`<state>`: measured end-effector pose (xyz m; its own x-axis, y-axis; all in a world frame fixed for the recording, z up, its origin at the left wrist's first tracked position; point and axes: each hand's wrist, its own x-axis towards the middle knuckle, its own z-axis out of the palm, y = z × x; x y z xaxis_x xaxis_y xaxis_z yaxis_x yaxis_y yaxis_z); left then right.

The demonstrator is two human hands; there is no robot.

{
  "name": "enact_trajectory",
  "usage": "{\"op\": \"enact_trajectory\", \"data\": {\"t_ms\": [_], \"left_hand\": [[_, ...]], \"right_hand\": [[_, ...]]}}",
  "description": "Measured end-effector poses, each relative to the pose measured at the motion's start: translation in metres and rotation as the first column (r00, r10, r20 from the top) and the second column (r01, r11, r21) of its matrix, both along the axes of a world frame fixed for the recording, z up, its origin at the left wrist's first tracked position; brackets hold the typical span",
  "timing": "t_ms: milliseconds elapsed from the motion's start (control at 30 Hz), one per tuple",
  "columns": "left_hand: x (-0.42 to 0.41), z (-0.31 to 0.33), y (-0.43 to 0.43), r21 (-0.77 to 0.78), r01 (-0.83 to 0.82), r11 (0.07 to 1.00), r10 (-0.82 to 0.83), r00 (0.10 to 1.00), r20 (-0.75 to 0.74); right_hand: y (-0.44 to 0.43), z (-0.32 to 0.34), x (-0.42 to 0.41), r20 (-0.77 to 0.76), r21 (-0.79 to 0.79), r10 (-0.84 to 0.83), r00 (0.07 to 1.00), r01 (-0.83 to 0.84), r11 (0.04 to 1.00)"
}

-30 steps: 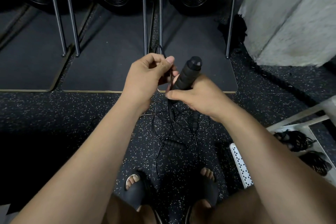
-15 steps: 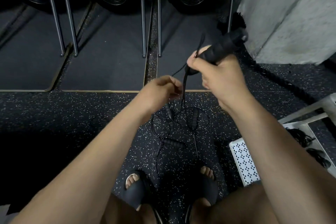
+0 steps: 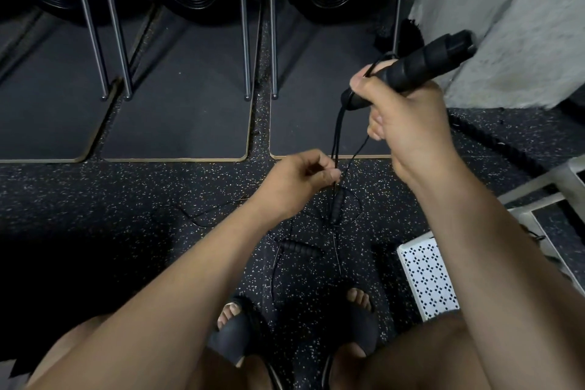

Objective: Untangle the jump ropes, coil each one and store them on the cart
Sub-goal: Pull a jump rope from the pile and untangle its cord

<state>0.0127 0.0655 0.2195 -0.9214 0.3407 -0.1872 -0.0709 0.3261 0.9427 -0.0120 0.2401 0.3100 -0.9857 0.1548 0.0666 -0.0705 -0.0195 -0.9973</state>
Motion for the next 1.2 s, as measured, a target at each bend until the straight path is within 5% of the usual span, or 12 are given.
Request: {"op": "enact_trajectory", "data": {"t_ms": [233,567,833,1000,1200], "left_hand": [[-0.006,0.022,-0.011,-0.024,-0.106,0.994,0.099,0.975,-0.198],[-0.016,0.053,-0.028,0.264,-0.242,0.934,0.284,0.949,-0.136],[-0.014,0.073,-0.037,0.402,-0.286,0.87,0.34,0.938,-0.068],[-0.018,0.069,-0.042,0.486,-0.319,0.813,0.364,0.931,0.003],[-0.022,0.046,-0.042,0.16,-0.277,0.947,0.28,0.96,0.008]], "right_hand": [[0.01,-0.018,-0.006,0.113,0.116,0.094,0.989,-0.107,0.988],[-0.013,-0.025,0.008,0.366,0.388,0.359,0.859,-0.491,0.78],[-0.042,-0.034,0.014,0.242,0.701,0.228,0.943,-0.333,0.631],[-0.047,-0.029,0.015,0.173,0.743,0.179,0.969,-0.247,0.622],[-0.036,-0.018,0.011,0.125,0.59,0.112,0.986,-0.165,0.79]]}}
